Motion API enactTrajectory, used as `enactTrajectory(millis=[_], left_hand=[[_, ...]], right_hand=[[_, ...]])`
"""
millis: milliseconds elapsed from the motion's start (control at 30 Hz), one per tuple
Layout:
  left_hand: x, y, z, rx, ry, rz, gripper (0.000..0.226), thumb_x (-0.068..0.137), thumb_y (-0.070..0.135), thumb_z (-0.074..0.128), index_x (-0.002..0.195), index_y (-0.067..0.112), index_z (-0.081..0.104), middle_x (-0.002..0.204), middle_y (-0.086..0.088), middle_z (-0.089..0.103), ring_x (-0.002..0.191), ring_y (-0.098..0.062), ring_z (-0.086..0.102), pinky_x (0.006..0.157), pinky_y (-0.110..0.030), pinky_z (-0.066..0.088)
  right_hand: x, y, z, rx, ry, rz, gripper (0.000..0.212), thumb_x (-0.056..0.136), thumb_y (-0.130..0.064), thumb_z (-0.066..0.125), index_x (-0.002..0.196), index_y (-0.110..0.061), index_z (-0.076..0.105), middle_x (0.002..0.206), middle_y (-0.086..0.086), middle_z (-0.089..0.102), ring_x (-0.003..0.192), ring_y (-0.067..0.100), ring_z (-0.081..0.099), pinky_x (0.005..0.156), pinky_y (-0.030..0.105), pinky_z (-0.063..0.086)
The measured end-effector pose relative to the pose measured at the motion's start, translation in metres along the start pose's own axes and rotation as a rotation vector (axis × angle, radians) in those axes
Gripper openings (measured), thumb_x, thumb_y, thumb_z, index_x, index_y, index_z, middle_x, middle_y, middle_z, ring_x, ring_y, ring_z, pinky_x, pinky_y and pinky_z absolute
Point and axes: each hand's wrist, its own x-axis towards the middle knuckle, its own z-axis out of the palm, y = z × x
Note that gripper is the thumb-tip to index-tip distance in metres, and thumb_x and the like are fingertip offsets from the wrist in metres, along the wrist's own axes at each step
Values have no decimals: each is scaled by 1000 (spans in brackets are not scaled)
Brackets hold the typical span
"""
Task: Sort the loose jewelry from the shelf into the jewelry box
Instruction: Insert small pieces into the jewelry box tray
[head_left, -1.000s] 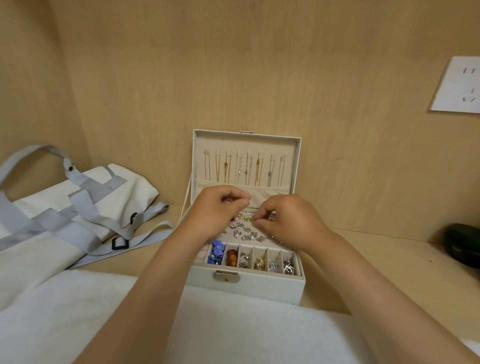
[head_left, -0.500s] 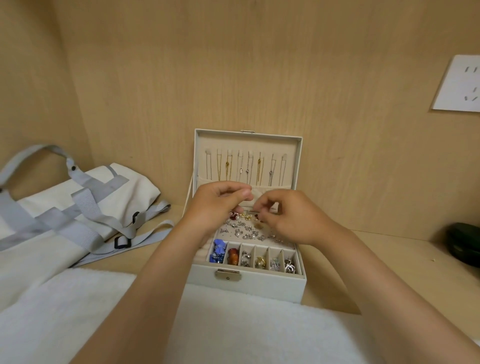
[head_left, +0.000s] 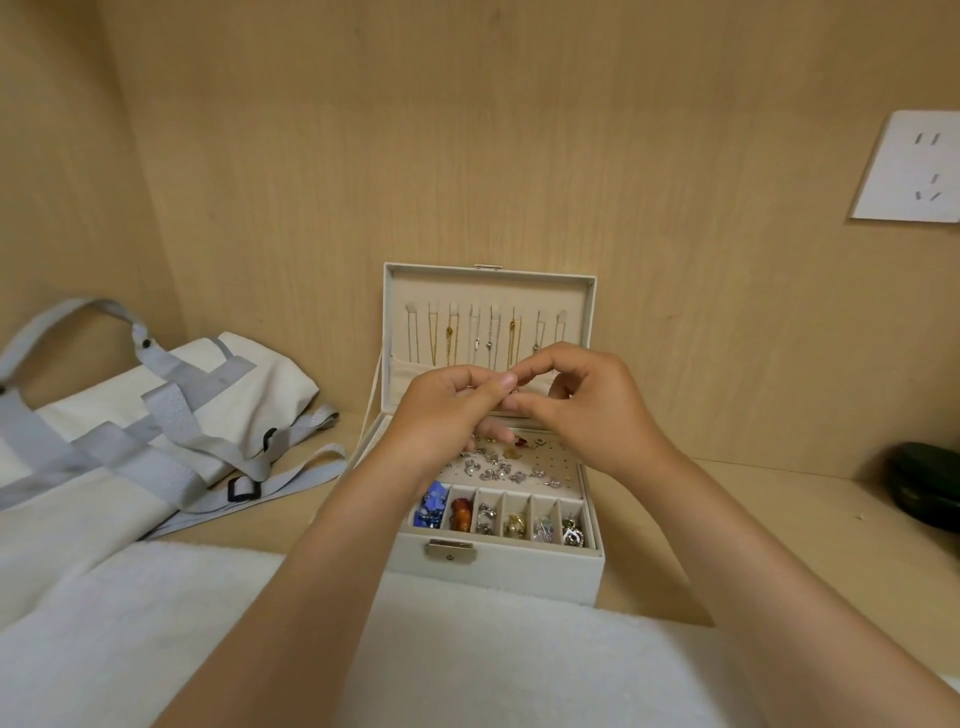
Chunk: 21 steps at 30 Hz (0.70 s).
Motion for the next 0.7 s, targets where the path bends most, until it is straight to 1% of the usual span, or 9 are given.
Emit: enactTrajectory(millis=[100, 167, 233, 300, 367, 433, 500, 600, 700], left_hand=[[0, -4, -2, 170, 0, 51, 21, 97, 42, 57, 99, 29, 74, 90, 6, 77, 85, -16, 73, 69, -27, 51], [1, -9, -5, 367, 4, 121, 22, 97, 45, 56, 99, 33, 74, 91, 12, 74, 88, -6, 67, 78, -27, 50], [1, -13, -7, 551, -15, 167, 21, 96, 44, 56, 100, 35, 74, 95, 19, 70, 90, 1, 61, 80, -27, 47], [2, -17, -8, 693, -51, 200, 20, 95, 39, 56, 101, 37, 75, 103, 20, 67, 99, -2, 55, 84, -29, 44], [3, -20, -7, 801, -92, 238, 24, 94, 29, 55, 100, 39, 75, 105, 20, 66, 104, -3, 48, 90, -33, 44], [3, -23, -6, 824, -114, 258, 28, 90, 22, 54, 97, 39, 75, 104, 21, 66, 102, -3, 46, 94, -36, 46], [3, -25, -5, 839, -123, 261, 30, 89, 21, 53, 98, 38, 76, 104, 20, 67, 101, -2, 45, 93, -38, 47], [3, -27, -3, 886, -122, 255, 31, 84, 29, 50, 97, 41, 75, 103, 20, 66, 99, -2, 47, 89, -37, 50], [3, -29, -1, 882, -92, 213, 39, 74, 39, 42, 94, 44, 74, 105, 18, 65, 96, -5, 55, 87, -36, 52]], right_hand=[[0, 2, -6, 34, -53, 71, 9, 80, -19, 82, 88, -20, 80, 80, -3, 76, 52, 8, 52, 55, 21, 45], [-2, 8, -9, -17, -92, 122, 9, 78, -22, 84, 86, -23, 81, 81, -6, 76, 57, 4, 56, 63, 22, 47], [-5, 13, -11, -120, -122, 157, 10, 76, -25, 85, 85, -26, 81, 81, -13, 75, 67, -3, 61, 71, 21, 45], [-9, 15, -9, -219, -165, 190, 12, 73, -29, 87, 83, -30, 81, 78, -17, 74, 73, -6, 64, 73, 22, 48], [-12, 14, -6, -320, -208, 211, 13, 70, -32, 89, 79, -31, 80, 73, -17, 73, 73, -1, 66, 75, 29, 55], [-13, 13, -4, -416, -239, 208, 12, 70, -34, 88, 75, -32, 78, 70, -17, 72, 69, -1, 66, 72, 30, 57], [-13, 13, -3, -466, -241, 183, 10, 72, -36, 87, 74, -33, 78, 69, -18, 71, 68, -2, 66, 69, 28, 55], [-14, 13, -3, -511, -248, 135, 7, 75, -36, 85, 76, -33, 78, 70, -20, 71, 69, -4, 65, 67, 27, 55], [-13, 13, -6, -515, -309, 134, 5, 78, -33, 82, 79, -34, 78, 76, -22, 72, 74, -4, 65, 74, 31, 57]])
